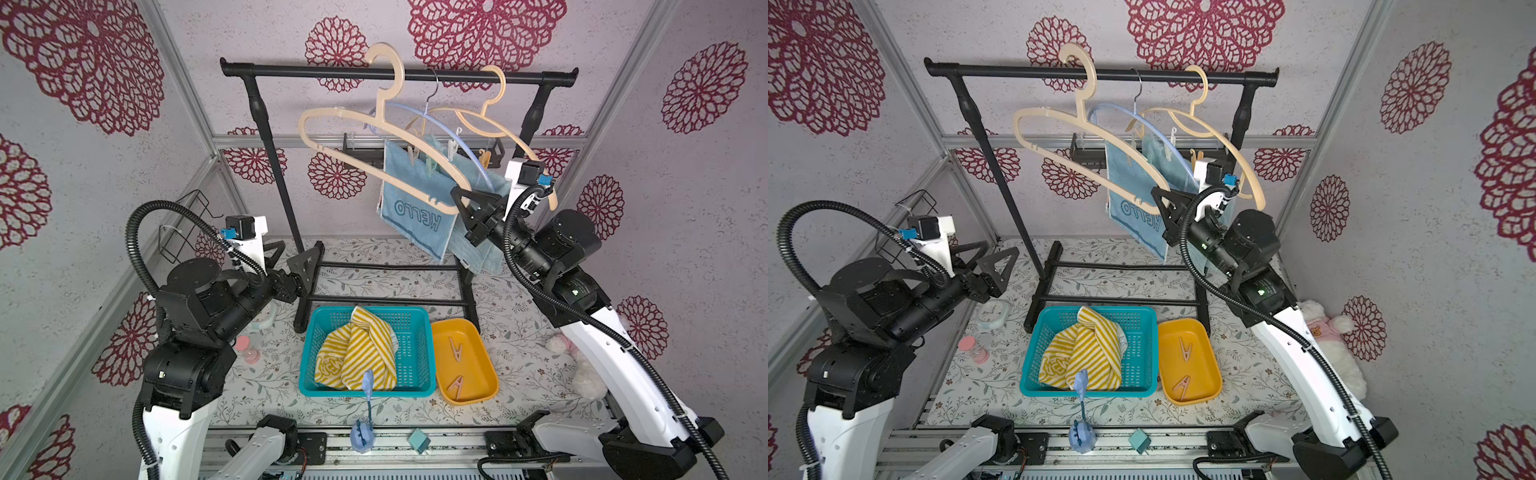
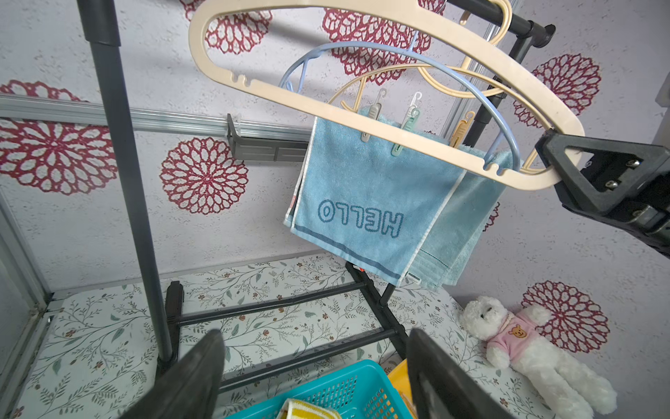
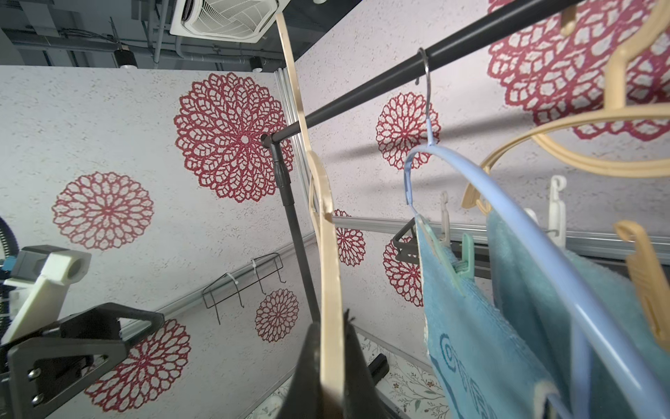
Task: Remove the clothespins securing towels to the hanger
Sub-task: Place the hanger on the clothesline.
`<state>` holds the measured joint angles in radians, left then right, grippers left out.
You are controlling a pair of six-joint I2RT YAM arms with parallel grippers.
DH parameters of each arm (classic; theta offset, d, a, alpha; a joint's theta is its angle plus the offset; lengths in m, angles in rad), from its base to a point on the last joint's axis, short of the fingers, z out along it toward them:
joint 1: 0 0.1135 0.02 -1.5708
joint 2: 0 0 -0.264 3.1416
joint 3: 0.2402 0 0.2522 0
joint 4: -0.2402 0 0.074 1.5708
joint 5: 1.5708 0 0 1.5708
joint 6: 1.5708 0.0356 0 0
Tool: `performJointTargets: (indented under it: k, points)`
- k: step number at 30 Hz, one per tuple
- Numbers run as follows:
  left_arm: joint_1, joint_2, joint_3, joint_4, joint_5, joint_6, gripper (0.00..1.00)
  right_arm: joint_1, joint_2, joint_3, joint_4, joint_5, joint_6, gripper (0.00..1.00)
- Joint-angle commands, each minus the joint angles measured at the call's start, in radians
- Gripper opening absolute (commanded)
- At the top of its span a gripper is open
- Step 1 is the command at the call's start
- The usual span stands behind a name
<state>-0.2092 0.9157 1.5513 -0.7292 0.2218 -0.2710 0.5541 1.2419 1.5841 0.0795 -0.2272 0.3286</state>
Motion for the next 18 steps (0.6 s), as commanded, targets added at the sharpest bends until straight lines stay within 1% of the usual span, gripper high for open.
performJointTargets:
  k: [1, 6, 18]
  points:
    - [0.001, -0.019, -0.024, 0.051, 0.021, -0.011, 0.81, 0.022, 0.006, 0.044, 0.062, 0.088, -0.032, 0.0]
    - [0.001, -0.029, -0.045, 0.065, 0.027, -0.008, 0.81, 0.057, 0.024, 0.06, 0.062, 0.166, -0.053, 0.0]
    - [0.001, -0.04, -0.064, 0.074, 0.041, -0.002, 0.8, 0.119, 0.083, 0.098, 0.07, 0.29, -0.088, 0.0]
